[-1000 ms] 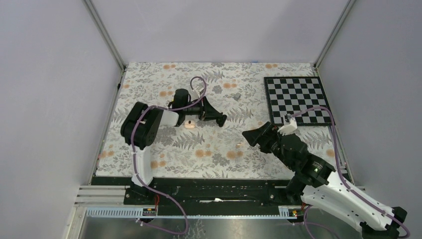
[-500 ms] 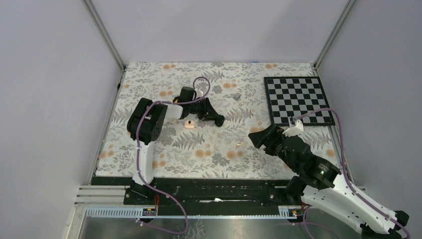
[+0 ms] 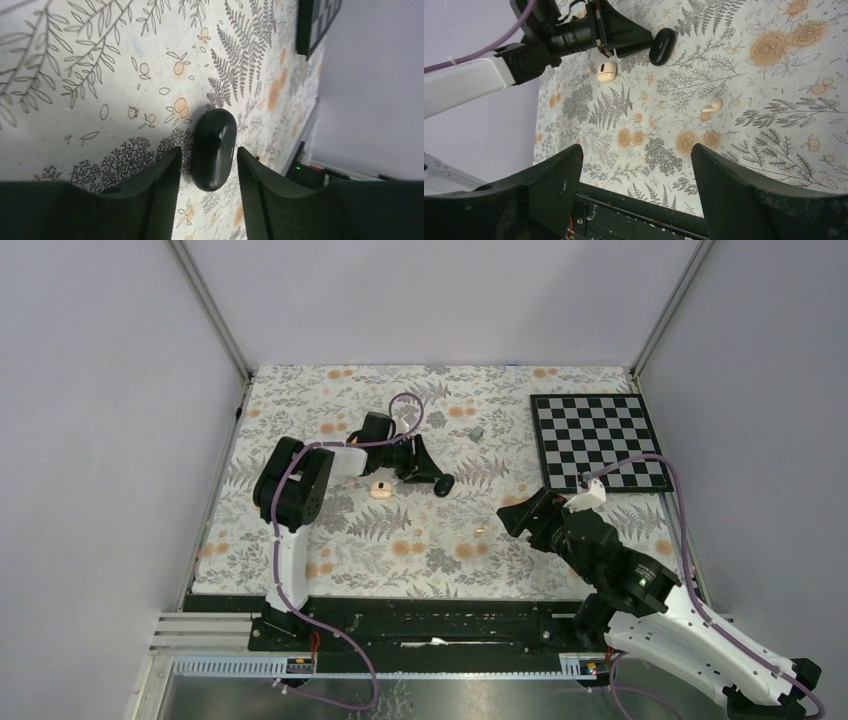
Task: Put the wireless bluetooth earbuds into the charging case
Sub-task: Place the charging case at the center of the board, then pick up the charging case at the center of the board.
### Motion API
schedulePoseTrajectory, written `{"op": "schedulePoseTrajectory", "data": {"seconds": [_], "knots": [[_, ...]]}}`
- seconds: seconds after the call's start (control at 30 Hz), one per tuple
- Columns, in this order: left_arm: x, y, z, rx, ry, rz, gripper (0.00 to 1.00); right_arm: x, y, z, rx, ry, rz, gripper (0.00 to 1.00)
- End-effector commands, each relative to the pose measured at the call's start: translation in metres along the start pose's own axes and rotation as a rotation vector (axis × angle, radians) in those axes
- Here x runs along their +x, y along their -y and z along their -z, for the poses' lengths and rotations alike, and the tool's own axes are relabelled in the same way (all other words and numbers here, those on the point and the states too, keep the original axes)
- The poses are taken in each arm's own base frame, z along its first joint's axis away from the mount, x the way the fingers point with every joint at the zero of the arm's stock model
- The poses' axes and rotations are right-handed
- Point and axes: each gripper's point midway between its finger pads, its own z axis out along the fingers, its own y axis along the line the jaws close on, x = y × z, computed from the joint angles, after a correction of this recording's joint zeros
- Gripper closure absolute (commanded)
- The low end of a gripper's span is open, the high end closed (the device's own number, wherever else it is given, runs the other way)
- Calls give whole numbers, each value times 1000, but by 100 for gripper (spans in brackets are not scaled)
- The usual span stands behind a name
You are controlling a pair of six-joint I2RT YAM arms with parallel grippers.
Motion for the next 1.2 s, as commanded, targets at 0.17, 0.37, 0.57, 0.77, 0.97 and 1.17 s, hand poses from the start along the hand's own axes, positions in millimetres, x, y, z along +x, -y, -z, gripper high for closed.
{"op": "schedulePoseTrajectory", "data": {"seconds": [0.17,0.37,0.57,0.77,0.97,1.17], "knots": [[-36,6,42,-261,156,-158,37,-9,-5,-2,22,17,14,13],[-44,41,92,-381,276,-235,37,2,12,-12,147,-39,82,13],[-37,7,155,-717,421,-133,33,13,11,-25,174,-92,131,12],[-2,-22,168,-851,397,65,31,16,5,-31,158,-108,145,12],[17,-32,160,-827,506,315,29,21,3,-32,141,-118,124,12],[-1,-40,160,-872,534,246,28,23,5,-28,127,-124,105,12]]}}
